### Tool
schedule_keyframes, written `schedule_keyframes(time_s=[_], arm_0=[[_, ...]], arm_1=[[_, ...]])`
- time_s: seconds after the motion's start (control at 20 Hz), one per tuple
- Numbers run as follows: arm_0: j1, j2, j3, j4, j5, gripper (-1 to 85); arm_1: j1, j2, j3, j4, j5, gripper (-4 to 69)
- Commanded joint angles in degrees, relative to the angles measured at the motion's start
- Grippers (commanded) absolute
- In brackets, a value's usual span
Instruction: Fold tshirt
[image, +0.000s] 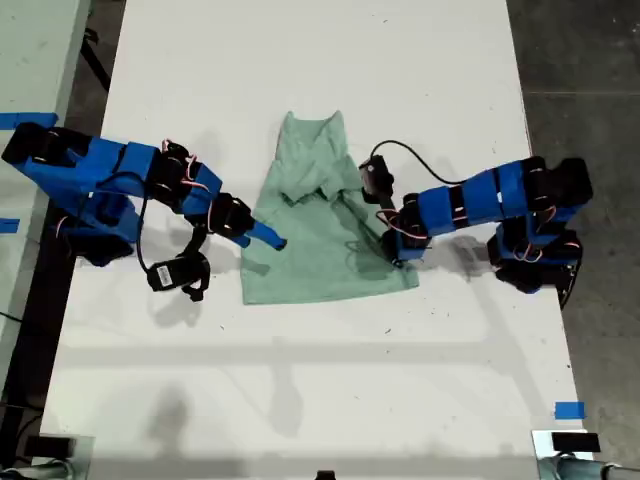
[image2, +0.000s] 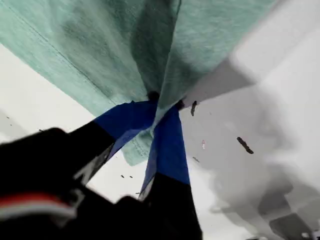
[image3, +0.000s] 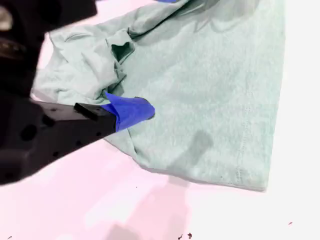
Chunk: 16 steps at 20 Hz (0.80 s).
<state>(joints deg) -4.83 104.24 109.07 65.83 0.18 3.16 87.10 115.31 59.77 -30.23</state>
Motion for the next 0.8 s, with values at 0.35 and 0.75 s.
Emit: schedule_keyframes(time_s=[0.35, 0.75], arm_0=[[0.35, 1.32, -0.62, -0.62, -0.97, 31.9], [0.88, 1.23, -0.7, -0.09, -1.14, 31.9]], arm_1=[[-4.13, 0.79, -25.05, 18.81, 0.88, -1.8], [-3.69, -17.14, -53.88, 23.82, 2.81, -1.9]])
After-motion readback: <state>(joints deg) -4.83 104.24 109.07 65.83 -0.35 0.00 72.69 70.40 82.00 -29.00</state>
